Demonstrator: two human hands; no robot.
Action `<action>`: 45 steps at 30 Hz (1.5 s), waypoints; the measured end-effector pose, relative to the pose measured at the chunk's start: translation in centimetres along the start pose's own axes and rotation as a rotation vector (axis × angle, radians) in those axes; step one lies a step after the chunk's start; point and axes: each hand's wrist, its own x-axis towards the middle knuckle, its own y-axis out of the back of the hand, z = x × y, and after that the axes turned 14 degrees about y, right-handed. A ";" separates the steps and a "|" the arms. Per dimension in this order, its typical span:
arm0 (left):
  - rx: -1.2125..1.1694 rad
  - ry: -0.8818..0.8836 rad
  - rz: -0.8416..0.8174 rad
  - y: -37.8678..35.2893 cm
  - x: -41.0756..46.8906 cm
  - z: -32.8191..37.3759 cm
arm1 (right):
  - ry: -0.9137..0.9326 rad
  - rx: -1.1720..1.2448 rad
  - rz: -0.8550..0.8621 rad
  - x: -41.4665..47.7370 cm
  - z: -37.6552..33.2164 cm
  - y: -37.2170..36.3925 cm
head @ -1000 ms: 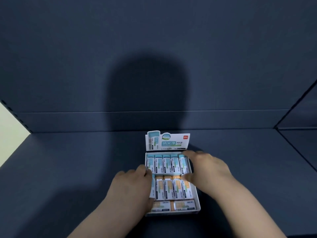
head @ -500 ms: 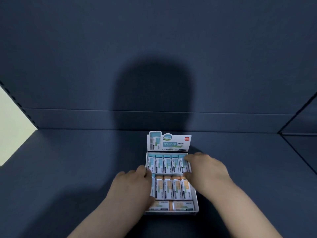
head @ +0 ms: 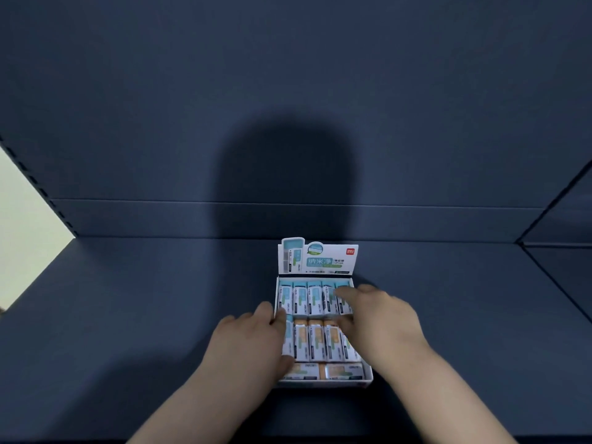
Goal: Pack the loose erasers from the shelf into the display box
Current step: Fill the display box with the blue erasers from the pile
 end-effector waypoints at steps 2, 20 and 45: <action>0.012 -0.002 0.004 0.0 0.0 0.0 | 0.030 0.008 0.019 0.1 -0.5 -0.1; 0.089 -0.099 0.064 0.4 3.0 2.3 | 0.003 -0.078 0.088 0.5 -0.8 -1.4; -0.022 -0.103 0.128 -0.4 3.0 2.4 | -0.096 0.017 0.114 0.3 -0.6 -1.9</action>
